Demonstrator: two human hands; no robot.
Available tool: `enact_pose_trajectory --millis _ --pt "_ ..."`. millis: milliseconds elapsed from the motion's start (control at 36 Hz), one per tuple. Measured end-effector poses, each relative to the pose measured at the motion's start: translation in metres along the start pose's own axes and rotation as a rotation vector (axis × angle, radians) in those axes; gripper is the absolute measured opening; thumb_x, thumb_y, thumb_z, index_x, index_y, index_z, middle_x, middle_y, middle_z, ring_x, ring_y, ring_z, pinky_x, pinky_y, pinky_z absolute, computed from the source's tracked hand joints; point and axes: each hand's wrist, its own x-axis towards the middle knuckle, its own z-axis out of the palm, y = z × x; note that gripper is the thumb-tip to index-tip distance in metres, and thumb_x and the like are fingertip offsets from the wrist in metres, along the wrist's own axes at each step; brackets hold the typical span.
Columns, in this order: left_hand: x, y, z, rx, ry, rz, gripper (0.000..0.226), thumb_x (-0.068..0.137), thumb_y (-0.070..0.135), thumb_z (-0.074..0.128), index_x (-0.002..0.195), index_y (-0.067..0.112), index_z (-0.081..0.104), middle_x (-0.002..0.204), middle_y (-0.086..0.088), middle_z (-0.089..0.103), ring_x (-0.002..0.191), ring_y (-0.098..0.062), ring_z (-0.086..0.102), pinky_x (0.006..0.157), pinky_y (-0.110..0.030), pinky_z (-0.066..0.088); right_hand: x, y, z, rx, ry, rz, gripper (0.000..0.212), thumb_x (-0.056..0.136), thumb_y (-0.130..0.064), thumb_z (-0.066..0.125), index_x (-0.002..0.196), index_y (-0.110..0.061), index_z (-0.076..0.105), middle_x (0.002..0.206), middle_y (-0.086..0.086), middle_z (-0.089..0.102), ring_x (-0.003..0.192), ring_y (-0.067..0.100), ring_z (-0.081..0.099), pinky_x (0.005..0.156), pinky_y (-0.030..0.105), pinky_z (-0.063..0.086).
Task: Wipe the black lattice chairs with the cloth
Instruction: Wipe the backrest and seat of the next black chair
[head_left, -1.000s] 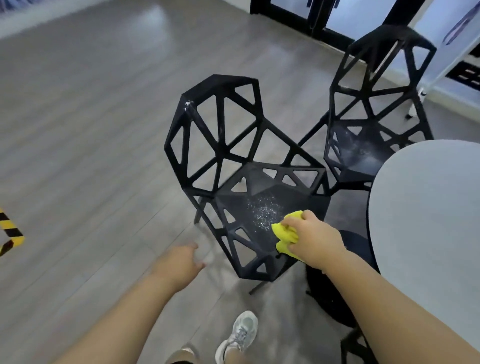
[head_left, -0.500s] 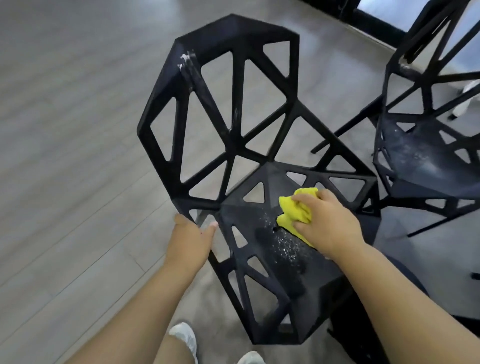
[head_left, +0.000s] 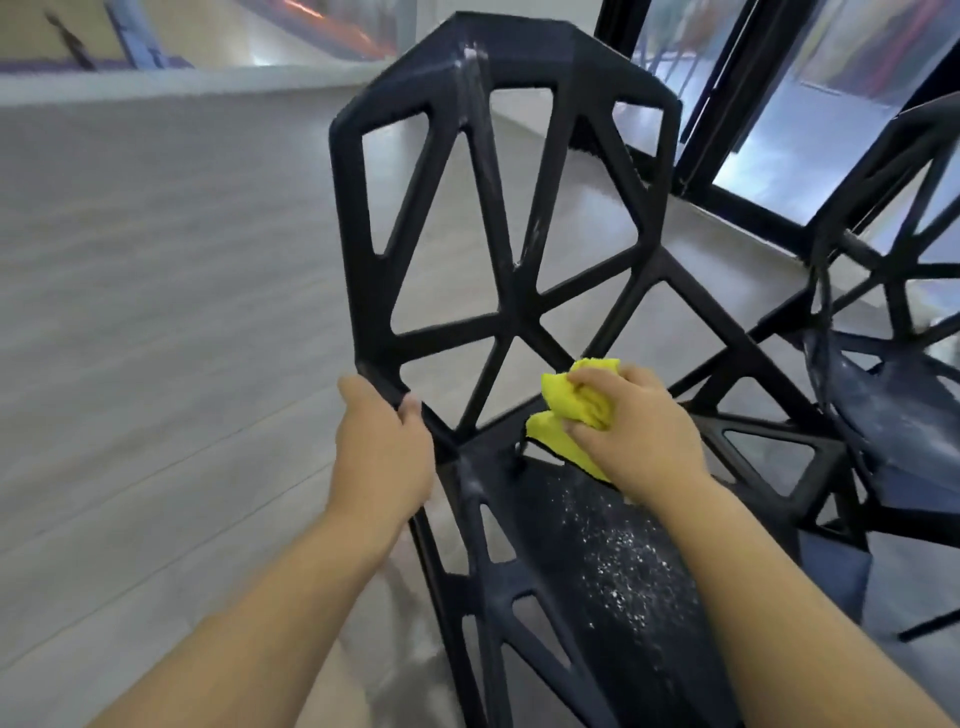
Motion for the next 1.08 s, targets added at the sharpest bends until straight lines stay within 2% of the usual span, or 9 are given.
enact_pose_trajectory --millis 167,250,361,444,556,694,778,944,1083 --pt "0.028 0.007 0.007 0.035 -0.053 0.019 0.011 0.099 0.025 0.037 0.104 0.018 0.029 0.085 -0.012 0.05 0.064 -0.028 0.056 0.041 -0.03 0.047 0.005 -0.003 0.013 0.014 0.023 -0.048 0.043 0.084 -0.042 0.061 0.126 -0.044 0.051 0.118 -0.009 0.045 0.099 0.018 0.054 0.073 0.03 0.043" --pt "0.036 0.014 0.008 0.05 -0.082 0.007 0.011 0.099 0.023 0.037 0.104 0.017 0.03 0.088 -0.013 0.052 0.058 -0.028 0.057 0.046 -0.033 0.051 0.006 -0.004 0.009 -0.003 0.024 -0.054 0.043 0.084 -0.042 0.061 0.126 -0.043 0.051 0.116 -0.009 0.045 0.097 0.021 0.056 0.072 0.03 0.043" --pt "0.048 0.015 0.006 0.061 -0.122 -0.005 0.009 0.098 0.016 0.037 0.103 0.014 0.03 0.093 -0.018 0.053 0.047 -0.028 0.056 0.041 -0.029 0.047 0.008 -0.007 0.0 -0.053 0.036 -0.044 0.045 0.084 -0.042 0.06 0.127 -0.044 0.049 0.121 -0.008 0.045 0.101 0.022 0.056 0.075 0.032 0.047" --pt "0.053 0.012 0.002 0.068 -0.146 0.011 0.011 0.096 0.011 0.035 0.105 0.014 0.029 0.085 -0.018 0.053 0.045 -0.027 0.056 0.042 -0.032 0.048 0.01 -0.012 -0.007 -0.076 0.058 -0.033 0.043 0.084 -0.042 0.059 0.126 -0.045 0.049 0.124 -0.009 0.044 0.102 0.021 0.056 0.077 0.032 0.047" --pt "0.055 0.007 -0.006 0.017 -0.217 0.006 0.021 0.092 0.006 0.034 0.11 0.015 0.029 0.074 -0.014 0.046 0.046 -0.026 0.049 0.051 -0.043 0.053 0.005 -0.021 -0.012 -0.107 0.063 -0.033 0.043 0.084 -0.042 0.059 0.126 -0.045 0.048 0.125 -0.008 0.043 0.101 0.023 0.056 0.075 0.031 0.045" --pt "0.057 0.003 -0.022 0.036 -0.276 0.033 0.021 0.091 0.001 0.034 0.109 0.012 0.032 0.073 -0.012 0.042 0.048 -0.023 0.042 0.044 -0.034 0.05 -0.002 -0.035 -0.013 -0.119 0.055 -0.054 0.045 0.086 -0.043 0.058 0.129 -0.045 0.046 0.126 -0.01 0.042 0.105 0.019 0.054 0.072 0.027 0.04" --pt "0.061 -0.005 -0.034 0.092 -0.301 0.061 0.02 0.089 0.003 0.036 0.104 0.016 0.034 0.073 -0.016 0.046 0.043 -0.025 0.045 0.048 -0.046 0.052 -0.006 -0.043 -0.015 -0.12 0.07 -0.057 0.045 0.086 -0.042 0.058 0.129 -0.045 0.046 0.123 -0.009 0.044 0.104 0.019 0.053 0.071 0.027 0.037" --pt "0.067 -0.014 -0.054 0.155 -0.335 0.076 0.018 0.091 0.004 0.038 0.105 0.016 0.034 0.071 -0.014 0.049 0.041 -0.022 0.047 0.047 -0.033 0.049 -0.012 -0.059 -0.023 -0.11 0.124 -0.07 0.044 0.085 -0.041 0.06 0.127 -0.043 0.05 0.121 -0.006 0.045 0.101 0.021 0.055 0.075 0.031 0.046" --pt "0.068 -0.017 -0.065 0.158 -0.38 0.078 0.015 0.094 0.009 0.041 0.106 0.017 0.035 0.066 -0.012 0.051 0.042 -0.023 0.05 0.05 -0.04 0.055 -0.014 -0.066 -0.03 -0.105 0.181 -0.112 0.044 0.087 -0.042 0.059 0.129 -0.04 0.048 0.124 -0.004 0.047 0.102 0.024 0.055 0.072 0.028 0.04"
